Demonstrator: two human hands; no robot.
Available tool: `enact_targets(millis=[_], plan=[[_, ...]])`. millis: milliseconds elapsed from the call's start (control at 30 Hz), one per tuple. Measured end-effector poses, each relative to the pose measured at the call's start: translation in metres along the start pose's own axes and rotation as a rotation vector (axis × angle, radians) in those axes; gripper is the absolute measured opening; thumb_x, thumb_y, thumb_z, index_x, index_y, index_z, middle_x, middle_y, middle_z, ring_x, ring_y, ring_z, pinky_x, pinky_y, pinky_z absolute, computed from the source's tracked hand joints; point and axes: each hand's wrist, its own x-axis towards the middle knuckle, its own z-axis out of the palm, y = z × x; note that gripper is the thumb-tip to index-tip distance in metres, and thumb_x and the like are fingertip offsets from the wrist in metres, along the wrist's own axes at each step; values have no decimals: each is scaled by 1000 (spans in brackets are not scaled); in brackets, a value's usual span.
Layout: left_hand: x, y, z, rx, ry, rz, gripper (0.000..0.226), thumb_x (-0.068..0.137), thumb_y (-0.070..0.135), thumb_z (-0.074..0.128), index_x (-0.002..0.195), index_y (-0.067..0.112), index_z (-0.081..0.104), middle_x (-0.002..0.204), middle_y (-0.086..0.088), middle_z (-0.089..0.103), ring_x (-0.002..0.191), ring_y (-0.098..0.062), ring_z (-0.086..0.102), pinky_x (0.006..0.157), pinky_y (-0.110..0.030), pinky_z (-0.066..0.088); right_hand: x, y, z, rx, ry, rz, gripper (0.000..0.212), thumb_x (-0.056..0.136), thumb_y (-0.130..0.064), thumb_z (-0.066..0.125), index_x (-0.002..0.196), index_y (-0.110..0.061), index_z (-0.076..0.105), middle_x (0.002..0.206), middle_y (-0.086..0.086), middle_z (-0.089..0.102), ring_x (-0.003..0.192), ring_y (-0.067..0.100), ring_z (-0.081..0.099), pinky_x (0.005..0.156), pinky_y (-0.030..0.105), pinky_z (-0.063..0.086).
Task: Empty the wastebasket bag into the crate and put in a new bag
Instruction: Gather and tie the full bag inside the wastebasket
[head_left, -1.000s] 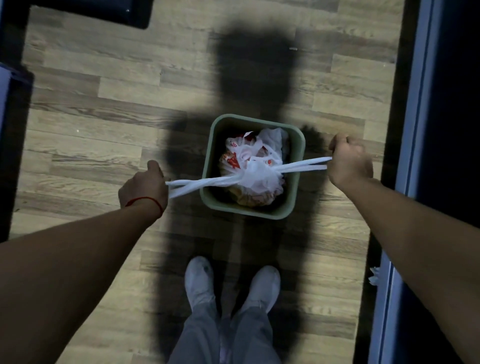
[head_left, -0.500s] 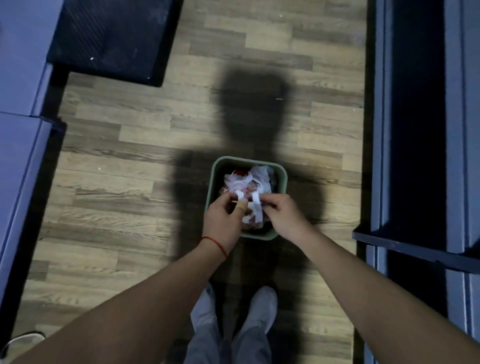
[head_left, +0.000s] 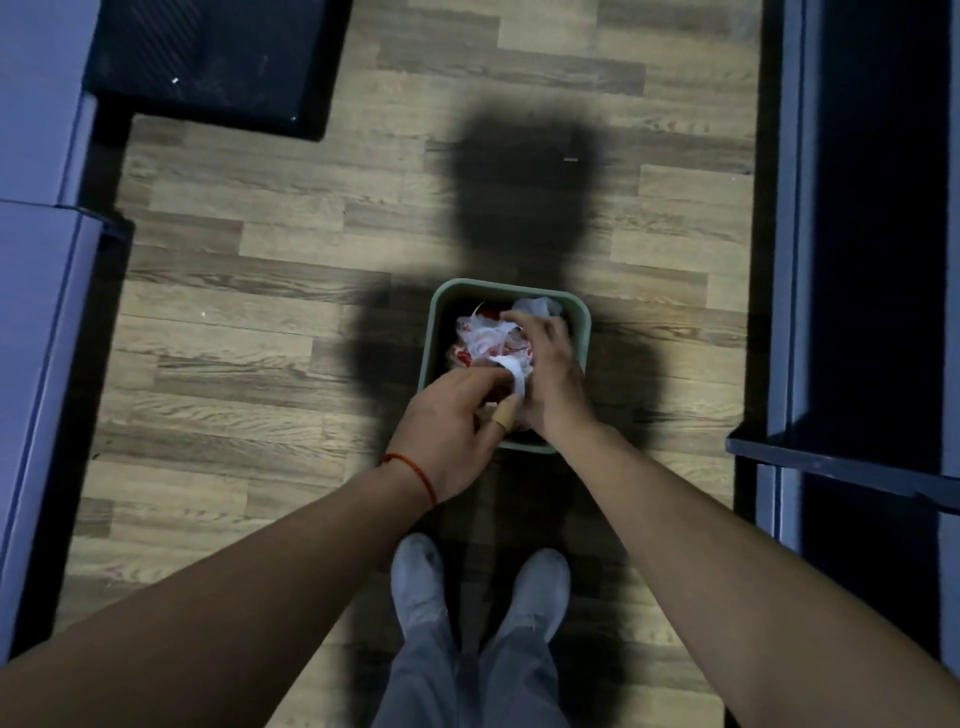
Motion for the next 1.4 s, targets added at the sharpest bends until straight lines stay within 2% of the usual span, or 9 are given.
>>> enact_targets(millis=[200,267,400,500,767,867,1067,1200,1400], plan=[[-6,-3,-19,-61,214,-238,16,94,32,52,105,22,57,96,0,70,87,-16,65,73,-30,52,7,-19,-15,113,59,-12,70,82,-44,68,144,-41,36,151,2,31,139,24,32,111,47,37],[-10,-10,-32,150,69,-262,29,94,33,51,119,20,57,119,-4,64,109,-21,58,88,-31,47,-1,-29,-29,71,62,-52,74,78,-54,65,144,-41,35,151,2,32,139,24,33,112,44,36],[-17,0,-72,520,-280,-376,53,92,51,44,140,29,40,156,1,30,142,-22,25,113,-41,30,-16,-59,-73,21,117,-98,72,82,-31,73,144,-35,38,153,2,33,137,21,35,114,31,31],[-19,35,-106,534,-334,-447,57,91,56,39,142,33,34,159,5,23,147,-21,15,116,-49,23,-35,-99,-110,-28,120,-142,73,80,-55,63,145,-32,39,156,4,32,137,22,35,112,29,27],[-20,125,-157,465,-355,-499,60,89,53,43,144,32,32,158,-1,24,144,-29,23,114,-49,29,-86,-156,-147,-81,-16,-49,74,81,-70,48,146,-36,35,158,-2,28,142,23,32,116,41,26],[-28,107,-134,426,-466,-512,60,86,47,48,143,33,33,158,-6,22,142,-32,26,114,-47,31,-85,-138,-127,-64,-71,-27,59,91,-45,56,146,-36,35,155,0,35,142,22,33,117,40,26],[-41,34,-56,487,-667,-471,69,89,46,48,150,34,19,163,-6,1,147,-39,7,118,-53,19,-59,-74,-70,-50,-139,-27,65,88,-36,66,145,-38,35,154,-3,37,140,19,37,113,37,35],[-44,-2,-11,558,-832,-447,77,90,50,47,152,35,3,162,-4,-15,149,-34,-8,118,-56,11,-51,-61,-57,-11,-149,-61,69,85,-53,61,146,-38,34,156,-2,32,140,18,35,111,40,37],[-56,-52,49,560,-963,-475,85,90,46,52,152,31,-3,160,-10,-21,149,-36,-10,118,-54,6,-48,-52,-31,95,-226,-124,70,86,-51,62,148,-36,32,157,-7,27,142,13,31,116,39,32]])
